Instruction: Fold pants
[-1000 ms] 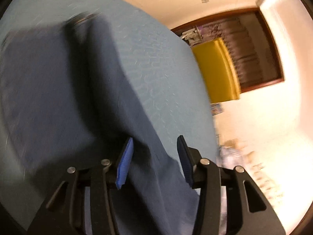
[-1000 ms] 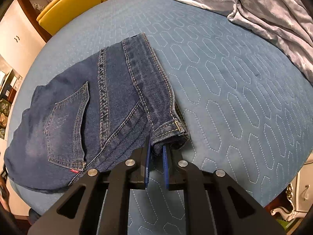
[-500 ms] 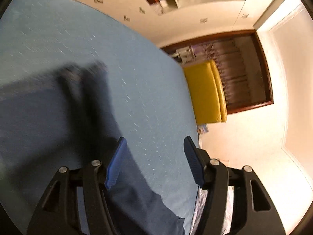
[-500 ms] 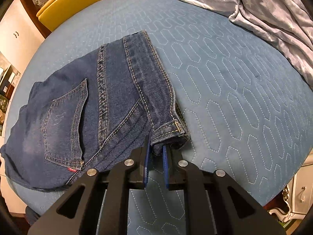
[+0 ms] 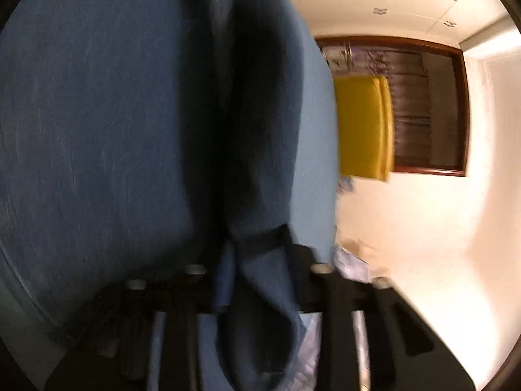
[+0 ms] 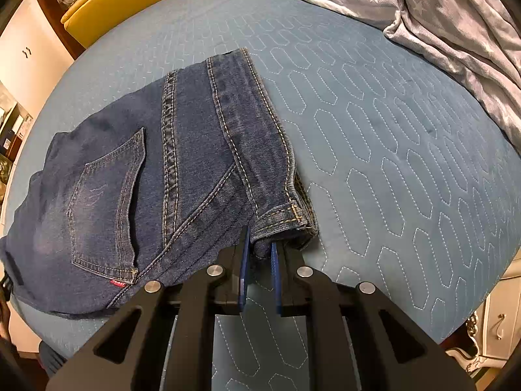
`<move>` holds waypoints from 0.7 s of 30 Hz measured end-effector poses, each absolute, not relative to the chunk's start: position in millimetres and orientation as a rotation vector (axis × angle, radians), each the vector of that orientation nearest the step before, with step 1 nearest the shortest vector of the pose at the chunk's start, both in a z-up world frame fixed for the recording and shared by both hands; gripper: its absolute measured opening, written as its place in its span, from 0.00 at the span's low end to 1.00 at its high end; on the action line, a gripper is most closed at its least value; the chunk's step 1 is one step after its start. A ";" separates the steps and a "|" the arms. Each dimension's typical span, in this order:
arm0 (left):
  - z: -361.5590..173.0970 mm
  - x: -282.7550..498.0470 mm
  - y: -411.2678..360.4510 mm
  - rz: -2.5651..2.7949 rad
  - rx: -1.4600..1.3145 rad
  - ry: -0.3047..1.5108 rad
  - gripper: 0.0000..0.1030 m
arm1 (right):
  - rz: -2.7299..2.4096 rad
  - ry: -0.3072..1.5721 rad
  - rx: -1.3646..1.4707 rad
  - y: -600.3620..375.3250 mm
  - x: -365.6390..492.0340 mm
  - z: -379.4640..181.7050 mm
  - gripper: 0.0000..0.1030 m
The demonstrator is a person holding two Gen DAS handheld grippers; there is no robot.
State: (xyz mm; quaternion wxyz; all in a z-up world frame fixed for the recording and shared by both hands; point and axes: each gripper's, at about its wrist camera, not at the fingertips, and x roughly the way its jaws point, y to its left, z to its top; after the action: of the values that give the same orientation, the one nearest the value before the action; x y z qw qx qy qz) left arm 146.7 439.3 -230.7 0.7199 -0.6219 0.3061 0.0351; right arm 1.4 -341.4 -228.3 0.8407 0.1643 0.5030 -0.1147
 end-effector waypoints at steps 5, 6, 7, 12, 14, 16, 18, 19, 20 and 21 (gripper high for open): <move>-146.6 191.6 401.3 0.150 -0.852 0.681 0.16 | -0.230 1.058 0.341 -342.0 1.0 -230.2 0.10; -143.2 204.7 395.7 0.101 -0.834 0.707 0.19 | -0.231 1.059 0.345 -342.1 0.9 -229.8 0.10; -144.4 210.3 397.2 0.083 -0.863 0.716 0.22 | -0.231 1.058 0.348 -342.5 0.5 -229.6 0.10; -173.1 192.9 441.8 0.141 -1.224 0.625 0.48 | -0.215 1.049 0.359 -345.5 -1.1 -230.5 0.10; -180.5 167.7 458.1 0.159 -1.273 0.592 0.48 | -0.211 1.051 0.360 -346.0 -0.5 -230.8 0.10; -183.0 160.5 469.6 0.159 -1.290 0.589 0.48 | -0.208 1.052 0.358 -346.5 0.0 -230.9 0.10; -186.8 157.4 475.3 0.134 -1.324 0.596 0.47 | -0.207 1.051 0.359 -346.3 -0.1 -231.1 0.10; -183.7 161.2 477.2 0.130 -1.311 0.600 0.47 | -0.209 1.050 0.359 -345.8 -0.3 -230.9 0.10; -176.8 170.0 479.0 0.127 -1.292 0.605 0.47 | -0.211 1.049 0.358 -345.7 -0.4 -230.9 0.10; -170.9 182.2 477.2 0.127 -1.254 0.630 0.47 | -0.212 1.049 0.356 -345.4 -0.3 -230.9 0.10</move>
State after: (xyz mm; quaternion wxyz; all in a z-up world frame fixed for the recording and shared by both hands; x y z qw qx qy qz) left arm 182.2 477.2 -170.9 0.7619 -0.5765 0.2894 0.0586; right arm -0.3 -345.4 -230.9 0.8451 0.1687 0.4972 -0.1006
